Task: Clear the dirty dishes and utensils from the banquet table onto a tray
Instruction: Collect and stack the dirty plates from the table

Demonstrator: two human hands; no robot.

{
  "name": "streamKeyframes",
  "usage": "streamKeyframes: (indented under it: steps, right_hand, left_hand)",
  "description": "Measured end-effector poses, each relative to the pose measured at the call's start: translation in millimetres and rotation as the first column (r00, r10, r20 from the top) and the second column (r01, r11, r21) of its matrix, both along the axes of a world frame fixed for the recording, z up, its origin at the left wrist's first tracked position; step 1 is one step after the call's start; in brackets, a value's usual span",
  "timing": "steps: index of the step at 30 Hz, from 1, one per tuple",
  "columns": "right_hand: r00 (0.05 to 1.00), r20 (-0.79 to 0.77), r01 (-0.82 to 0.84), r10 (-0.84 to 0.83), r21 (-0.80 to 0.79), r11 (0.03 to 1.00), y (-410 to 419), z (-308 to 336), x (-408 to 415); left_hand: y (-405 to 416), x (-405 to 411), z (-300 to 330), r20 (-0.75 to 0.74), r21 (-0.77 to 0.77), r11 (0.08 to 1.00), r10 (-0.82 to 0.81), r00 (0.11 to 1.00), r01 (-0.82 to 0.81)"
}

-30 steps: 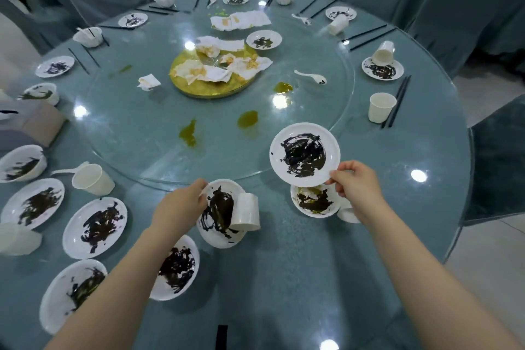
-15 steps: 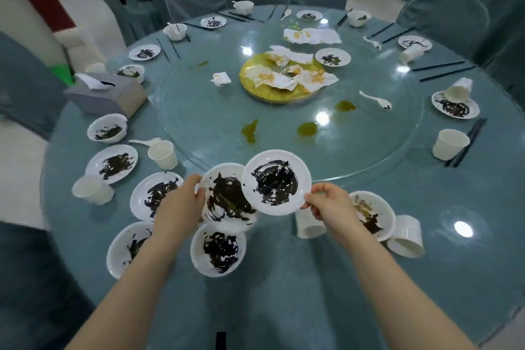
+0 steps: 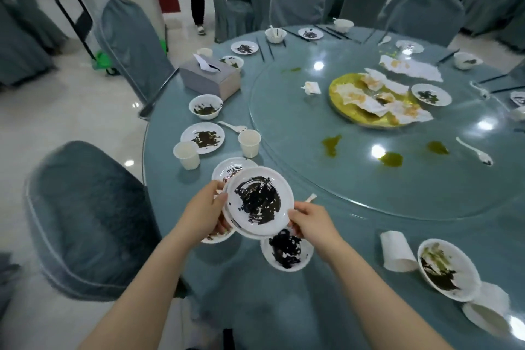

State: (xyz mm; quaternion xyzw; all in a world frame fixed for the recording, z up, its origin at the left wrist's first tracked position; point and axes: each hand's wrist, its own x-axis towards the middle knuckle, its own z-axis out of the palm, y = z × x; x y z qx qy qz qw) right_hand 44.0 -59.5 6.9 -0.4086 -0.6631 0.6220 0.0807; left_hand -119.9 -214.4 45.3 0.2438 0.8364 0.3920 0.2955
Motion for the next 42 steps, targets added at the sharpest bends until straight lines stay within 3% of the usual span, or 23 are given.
streamKeyframes:
  steps: [12, 19, 23, 30, 35, 39, 42]
  right_hand:
    - [0.997, -0.051, 0.059, -0.059, -0.003, 0.998, -79.3, 15.8, -87.6]
    - [0.958, 0.014, 0.286, -0.286, -0.015, 0.958, -87.0, -4.5, -97.2]
    - [0.943, 0.067, 0.327, -0.326, -0.009, 0.945, -71.9, -11.2, -99.5]
    - [0.934, 0.2, 0.293, -0.295, 0.041, 0.955, -15.3, -38.7, -130.8]
    - [0.924, 0.327, 0.179, -0.2, 0.091, 0.98, 9.0, -65.1, -151.4]
    - [0.914, 0.359, 0.131, -0.19, 0.182, 0.975, 16.6, -73.1, -163.7]
    - [0.919, 0.357, 0.125, -0.167, 0.137, 0.983, 18.3, -68.7, -173.0]
  left_hand:
    - [-103.0, -78.2, 16.1, 0.03, 0.06, 0.997, 0.045, 0.999, -0.047]
    - [-133.7, -123.7, 17.9, 0.009, 0.059, 0.993, 0.102, 0.995, -0.103]
    - [-134.4, -136.4, 20.4, 0.036, 0.07, 0.991, 0.109, 0.993, -0.111]
    - [-120.7, -159.4, 23.3, 0.037, 0.06, 0.982, 0.177, 0.984, -0.179]
    - [-114.0, -165.1, 21.4, 0.035, 0.029, 0.967, 0.252, 0.967, -0.253]
    - [-113.4, -163.2, 16.4, 0.045, 0.029, 0.946, 0.322, 0.946, -0.324]
    - [-115.9, -162.2, 15.8, 0.062, 0.045, 0.927, 0.368, 0.928, -0.371]
